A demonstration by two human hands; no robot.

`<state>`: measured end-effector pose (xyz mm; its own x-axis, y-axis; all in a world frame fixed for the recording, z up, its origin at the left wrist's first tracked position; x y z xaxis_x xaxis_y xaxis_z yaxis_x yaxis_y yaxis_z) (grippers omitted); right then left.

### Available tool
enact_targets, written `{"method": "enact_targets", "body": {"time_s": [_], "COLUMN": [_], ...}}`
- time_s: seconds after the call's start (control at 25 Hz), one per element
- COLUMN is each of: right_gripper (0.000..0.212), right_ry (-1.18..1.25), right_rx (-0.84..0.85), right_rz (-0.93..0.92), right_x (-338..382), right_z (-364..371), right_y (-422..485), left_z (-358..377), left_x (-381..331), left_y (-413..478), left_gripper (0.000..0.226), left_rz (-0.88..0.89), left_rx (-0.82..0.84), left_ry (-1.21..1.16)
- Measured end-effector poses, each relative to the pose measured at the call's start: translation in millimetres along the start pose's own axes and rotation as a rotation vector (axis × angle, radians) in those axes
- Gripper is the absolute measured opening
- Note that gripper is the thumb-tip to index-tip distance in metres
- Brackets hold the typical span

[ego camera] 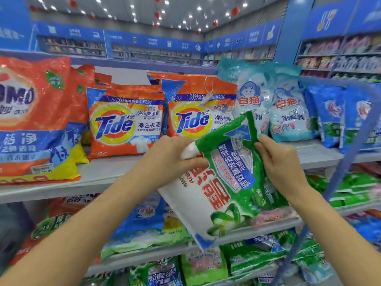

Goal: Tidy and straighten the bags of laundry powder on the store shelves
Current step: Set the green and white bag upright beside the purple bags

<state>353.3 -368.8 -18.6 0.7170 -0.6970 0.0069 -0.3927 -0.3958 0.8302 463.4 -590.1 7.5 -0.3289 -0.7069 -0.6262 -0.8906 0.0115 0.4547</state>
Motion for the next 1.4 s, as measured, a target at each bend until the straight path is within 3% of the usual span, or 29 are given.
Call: {"method": "enact_targets", "body": {"time_s": [0.08, 0.16, 0.24, 0.28, 0.36, 0.44, 0.6, 0.68, 0.76, 0.8, 0.88, 0.92, 1.0, 1.12, 1.24, 1.4], "right_gripper": [0.036, 0.041, 0.041, 0.047, 0.055, 0.049, 0.031, 0.017, 0.014, 0.013, 0.013, 0.011, 0.013, 0.012, 0.009, 0.010], "right_ry": [0.061, 0.326, 0.354, 0.211, -0.151, -0.281, -0.110, 0.064, 0.149, 0.176, 0.286, 0.359, 0.483, 0.700, 0.799, 0.815], "right_rx": [0.000, -0.062, -0.136, -0.117, 0.045, 0.275, 0.450, 0.478, 0.516, 0.531, 0.540, 0.519, 0.413, 0.268, 0.200, 0.225], "right_rz": [0.077, 0.145, 0.022, -0.103, -0.334, -0.274, -0.123, -0.105, -0.114, -0.129, -0.127, -0.100, -0.014, 0.134, 0.202, 0.268], "right_x": [-2.7, 3.6, 25.3, 39.5, 65.2, 80.0, 72.6, 68.1, 67.6, 67.4, 66.1, 63.9, 57.9, 53.5, 60.1, 47.2], "right_z": [-4.6, -21.8, -43.4, -51.2, -52.3, -45.1, -18.8, -7.1, -2.2, -4.6, -16.3, -24.4, -39.4, -39.7, -22.8, 8.0], "right_y": [2.4, 12.1, 26.4, 36.7, 58.6, 81.0, 110.9, 118.4, 120.1, 121.0, 128.4, 134.7, 153.0, 178.4, 188.1, 175.4], "left_z": [-11.9, -24.5, -32.7, -34.5, -35.6, -37.1, -48.1, -50.8, -55.7, -59.7, -66.4, -67.1, -61.7, -38.9, -24.1, -54.2], "left_x": [-12.9, -24.7, -35.0, -39.1, -46.6, -49.1, -41.8, -27.1, -2.1, 9.6, 34.4, 47.3, 68.6, 74.1, 57.2, 58.8], "left_y": [10.2, 22.4, 38.5, 47.1, 62.2, 75.2, 90.2, 86.3, 71.4, 59.1, 38.2, 31.1, 19.4, 5.8, 10.6, 39.3], "left_gripper": [0.041, 0.042, 0.043, 0.043, 0.038, 0.039, 0.050, 0.057, 0.066, 0.071, 0.077, 0.082, 0.101, 0.107, 0.067, 0.030], "left_rz": [0.041, 0.128, 0.183, 0.204, 0.244, 0.275, 0.249, 0.315, 0.468, 0.467, 0.257, 0.122, -0.145, -0.409, -0.459, -0.345], "left_rx": [0.082, 0.119, 0.145, 0.159, 0.195, 0.241, 0.242, 0.143, -0.103, -0.247, -0.450, -0.473, -0.415, -0.099, -0.123, -0.572], "left_ry": [0.095, 0.259, 0.453, 0.550, 0.683, 0.752, 0.769, 0.783, 0.612, 0.413, -0.116, -0.396, -0.922, -1.437, -1.520, -1.068]}}
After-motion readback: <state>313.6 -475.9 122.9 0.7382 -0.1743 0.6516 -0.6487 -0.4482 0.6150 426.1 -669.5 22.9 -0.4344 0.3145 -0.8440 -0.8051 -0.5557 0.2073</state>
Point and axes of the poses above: each hand's wrist, its own y-axis towards the middle knuckle, its own z-axis out of the palm, x = y × z, the point moved 1 cm from there along y, towards the middle knuckle, and after that the axes turned 11 degrees about -y, right-handed, at the moved point
